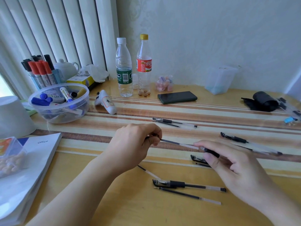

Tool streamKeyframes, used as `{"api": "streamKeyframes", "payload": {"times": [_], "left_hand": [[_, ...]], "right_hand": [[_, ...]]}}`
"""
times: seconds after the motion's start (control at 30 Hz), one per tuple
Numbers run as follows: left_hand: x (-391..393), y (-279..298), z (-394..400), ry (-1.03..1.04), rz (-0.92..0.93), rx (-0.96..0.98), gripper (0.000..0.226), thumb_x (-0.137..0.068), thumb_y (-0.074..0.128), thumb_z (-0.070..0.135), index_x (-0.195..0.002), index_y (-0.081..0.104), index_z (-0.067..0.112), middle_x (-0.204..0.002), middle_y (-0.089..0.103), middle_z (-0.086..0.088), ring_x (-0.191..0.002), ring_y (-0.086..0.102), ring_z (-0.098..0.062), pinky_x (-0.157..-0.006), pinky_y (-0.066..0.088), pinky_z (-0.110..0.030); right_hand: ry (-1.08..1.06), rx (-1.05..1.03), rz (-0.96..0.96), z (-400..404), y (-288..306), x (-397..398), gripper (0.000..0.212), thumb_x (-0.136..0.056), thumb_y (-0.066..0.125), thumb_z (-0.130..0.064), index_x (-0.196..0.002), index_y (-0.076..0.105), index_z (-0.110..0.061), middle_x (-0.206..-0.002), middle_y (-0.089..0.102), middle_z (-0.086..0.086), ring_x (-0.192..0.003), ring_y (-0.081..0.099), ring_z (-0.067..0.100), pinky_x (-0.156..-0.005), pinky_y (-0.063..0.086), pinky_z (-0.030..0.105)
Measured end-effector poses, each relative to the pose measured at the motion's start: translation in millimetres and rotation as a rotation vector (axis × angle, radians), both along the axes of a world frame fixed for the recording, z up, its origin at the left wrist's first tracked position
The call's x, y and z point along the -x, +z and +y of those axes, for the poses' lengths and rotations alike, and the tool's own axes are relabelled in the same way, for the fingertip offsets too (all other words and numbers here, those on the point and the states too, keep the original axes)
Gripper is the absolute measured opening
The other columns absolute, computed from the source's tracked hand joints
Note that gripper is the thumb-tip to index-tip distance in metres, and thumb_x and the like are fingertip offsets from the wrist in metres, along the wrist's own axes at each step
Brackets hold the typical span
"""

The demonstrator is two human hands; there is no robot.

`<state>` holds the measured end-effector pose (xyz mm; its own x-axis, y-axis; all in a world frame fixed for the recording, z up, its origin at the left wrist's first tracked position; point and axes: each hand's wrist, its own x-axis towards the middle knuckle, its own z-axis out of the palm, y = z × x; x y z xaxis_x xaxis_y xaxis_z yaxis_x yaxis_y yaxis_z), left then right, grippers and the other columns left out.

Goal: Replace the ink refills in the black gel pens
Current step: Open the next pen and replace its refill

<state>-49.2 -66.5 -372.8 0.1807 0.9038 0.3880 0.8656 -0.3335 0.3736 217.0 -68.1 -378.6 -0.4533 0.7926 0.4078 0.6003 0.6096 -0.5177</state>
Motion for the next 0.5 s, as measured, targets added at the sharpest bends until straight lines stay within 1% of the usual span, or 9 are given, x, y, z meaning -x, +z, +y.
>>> {"api": "streamKeyframes", "payload": {"times": [0.07,0.1,0.13,0.23,0.3,0.37,0.4,0.5], "left_hand": [[0.0,-0.7,0.2,-0.009,-0.003,0.002,0.013,-0.092,0.060,0.021,-0.087,0.058,0.033,-0.069,0.067,0.015,-0.054,0.050,-0.006,-0.048,0.033,-0.017],[0.1,-1.0,0.2,-0.011,-0.007,0.004,0.013,-0.092,0.060,0.021,-0.087,0.058,0.033,-0.069,0.067,0.015,-0.055,0.051,-0.006,-0.048,0.031,-0.017],[0.3,-1.2,0.5,-0.013,-0.015,0.008,0.014,-0.092,0.060,0.020,-0.087,0.058,0.033,-0.068,0.066,0.017,-0.057,0.051,-0.005,-0.047,0.030,-0.016],[0.6,-2.0,0.5,-0.017,-0.028,0.026,0.014,-0.092,0.060,0.021,-0.087,0.057,0.034,-0.064,0.063,0.021,-0.061,0.054,-0.003,-0.046,0.027,-0.012],[0.9,-2.0,0.5,-0.015,-0.013,0.020,0.013,-0.092,0.060,0.022,-0.087,0.057,0.035,-0.065,0.064,0.021,-0.062,0.055,-0.003,-0.046,0.027,-0.010],[1.2,-1.3,0.7,-0.013,0.005,0.013,0.013,-0.092,0.060,0.023,-0.086,0.058,0.034,-0.068,0.066,0.018,-0.060,0.056,-0.005,-0.047,0.032,-0.014],[1.0,-0.8,1.1,-0.013,0.009,0.010,0.013,-0.092,0.060,0.022,-0.086,0.058,0.034,-0.069,0.067,0.018,-0.059,0.056,-0.006,-0.048,0.036,-0.016],[-0.9,0.6,0.1,-0.005,0.049,0.002,0.011,-0.092,0.059,0.023,-0.088,0.061,0.033,-0.070,0.067,0.016,-0.057,0.055,-0.007,-0.051,0.041,-0.020]], "right_hand": [[-0.002,-0.003,-0.027,0.9,-0.5,0.1,0.031,-0.091,0.044,-0.052,-0.118,0.060,-0.049,-0.082,0.066,-0.010,-0.060,0.056,0.014,-0.051,0.047,0.030],[-0.004,-0.004,-0.035,1.2,-0.9,0.2,0.031,-0.091,0.044,-0.052,-0.118,0.060,-0.048,-0.079,0.064,-0.010,-0.058,0.053,0.013,-0.049,0.044,0.027],[-0.003,0.003,-0.036,1.1,-1.1,0.6,0.032,-0.091,0.044,-0.052,-0.118,0.061,-0.047,-0.079,0.062,-0.011,-0.058,0.053,0.013,-0.049,0.044,0.027],[0.011,0.019,-0.016,0.1,-1.8,1.2,0.030,-0.091,0.045,-0.051,-0.116,0.062,-0.048,-0.081,0.062,-0.012,-0.059,0.055,0.015,-0.050,0.046,0.033],[0.030,0.008,-0.005,0.3,-1.8,1.6,0.029,-0.092,0.045,-0.049,-0.115,0.062,-0.048,-0.080,0.061,-0.012,-0.057,0.053,0.014,-0.050,0.044,0.029],[0.033,0.006,-0.001,0.4,-1.1,1.8,0.029,-0.093,0.044,-0.048,-0.116,0.061,-0.047,-0.079,0.059,-0.012,-0.056,0.051,0.014,-0.048,0.040,0.024],[0.033,0.008,-0.003,0.1,-0.4,1.9,0.029,-0.093,0.044,-0.048,-0.116,0.061,-0.046,-0.079,0.059,-0.012,-0.056,0.051,0.014,-0.048,0.040,0.024],[0.032,0.011,-0.037,-2.7,2.2,2.9,0.026,-0.095,0.047,-0.045,-0.116,0.063,-0.043,-0.078,0.059,-0.012,-0.058,0.054,0.014,-0.050,0.045,0.031]]}}
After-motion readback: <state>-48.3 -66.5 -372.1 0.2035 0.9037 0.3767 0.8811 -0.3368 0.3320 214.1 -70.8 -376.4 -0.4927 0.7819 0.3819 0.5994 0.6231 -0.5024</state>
